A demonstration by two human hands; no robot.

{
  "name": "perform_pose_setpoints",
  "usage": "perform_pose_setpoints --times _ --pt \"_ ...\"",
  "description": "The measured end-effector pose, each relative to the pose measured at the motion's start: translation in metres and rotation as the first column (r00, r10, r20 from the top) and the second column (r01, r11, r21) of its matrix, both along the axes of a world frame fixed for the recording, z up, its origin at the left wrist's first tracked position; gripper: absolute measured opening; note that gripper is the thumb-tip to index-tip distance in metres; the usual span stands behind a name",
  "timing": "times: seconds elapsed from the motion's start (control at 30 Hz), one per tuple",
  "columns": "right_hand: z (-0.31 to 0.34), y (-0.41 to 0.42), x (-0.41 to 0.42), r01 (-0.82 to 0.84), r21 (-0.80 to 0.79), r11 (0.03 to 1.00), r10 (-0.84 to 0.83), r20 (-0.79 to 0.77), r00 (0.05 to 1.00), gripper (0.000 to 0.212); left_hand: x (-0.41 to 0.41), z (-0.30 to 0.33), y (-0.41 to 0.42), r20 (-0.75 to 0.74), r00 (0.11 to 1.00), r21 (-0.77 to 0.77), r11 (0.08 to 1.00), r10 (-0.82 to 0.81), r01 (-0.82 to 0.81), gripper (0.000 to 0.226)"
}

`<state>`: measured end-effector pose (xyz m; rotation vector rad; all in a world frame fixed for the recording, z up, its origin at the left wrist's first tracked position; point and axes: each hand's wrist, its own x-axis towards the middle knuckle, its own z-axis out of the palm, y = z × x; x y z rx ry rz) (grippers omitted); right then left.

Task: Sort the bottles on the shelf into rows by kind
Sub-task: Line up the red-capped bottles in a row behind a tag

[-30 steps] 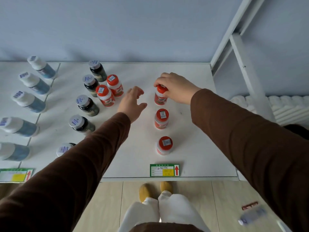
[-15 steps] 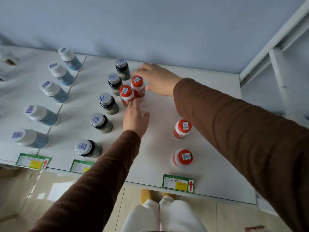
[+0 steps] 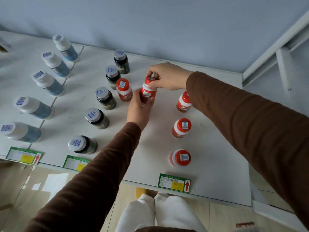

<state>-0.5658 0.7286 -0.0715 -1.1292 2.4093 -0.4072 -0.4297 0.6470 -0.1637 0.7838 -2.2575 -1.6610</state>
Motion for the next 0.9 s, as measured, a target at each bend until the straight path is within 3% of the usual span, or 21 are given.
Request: perform_pose_setpoints --times 0.1,0.2,0.27,0.33,0.37,0.43,0.53,0.7,0.9 --pt "0.013 0.013 -0.006 0.147 -0.072 0.987 -0.139 0.105 0.985 0.04 -0.002 0.012 -0.007 -0.1 0.984 0.298 0.939 -0.146 0.169 0.037" --pt "0.027 0.031 -0.013 0.284 -0.136 0.949 -0.253 0.211 0.944 0.049 -0.011 0.031 -0.016 -0.183 0.95 0.655 0.69 -0.251 0.308 0.033" --pt "0.036 0.043 -0.017 0.362 -0.163 0.918 -0.312 0.265 0.912 0.054 -0.02 0.042 -0.019 -0.217 0.933 0.759 0.551 -0.285 0.345 0.033" --pt "0.045 0.056 -0.021 0.412 -0.186 0.892 -0.351 0.287 0.891 0.056 -0.033 0.051 -0.016 -0.255 0.911 0.756 0.521 -0.323 0.396 0.033" --pt "0.05 0.062 -0.023 0.422 -0.202 0.884 -0.36 0.281 0.889 0.054 -0.04 0.055 -0.013 -0.268 0.897 0.723 0.542 -0.351 0.428 0.033" --pt "0.055 0.076 -0.025 0.407 -0.254 0.878 -0.361 0.21 0.909 0.046 -0.059 0.062 -0.003 -0.26 0.869 0.557 0.669 -0.421 0.491 0.033" --pt "0.053 0.092 -0.028 0.336 -0.296 0.894 -0.356 -0.015 0.935 0.039 -0.087 0.067 0.013 -0.138 0.864 0.114 0.858 -0.485 0.5 0.037" --pt "0.029 0.105 -0.033 0.301 -0.178 0.937 -0.333 -0.19 0.924 0.041 -0.113 0.048 0.029 0.012 0.869 -0.286 0.831 -0.494 0.476 0.042" --pt "-0.003 0.1 -0.031 0.288 -0.1 0.952 -0.303 -0.188 0.934 0.038 -0.117 0.012 0.027 0.114 0.851 -0.361 0.777 -0.512 0.516 0.046"
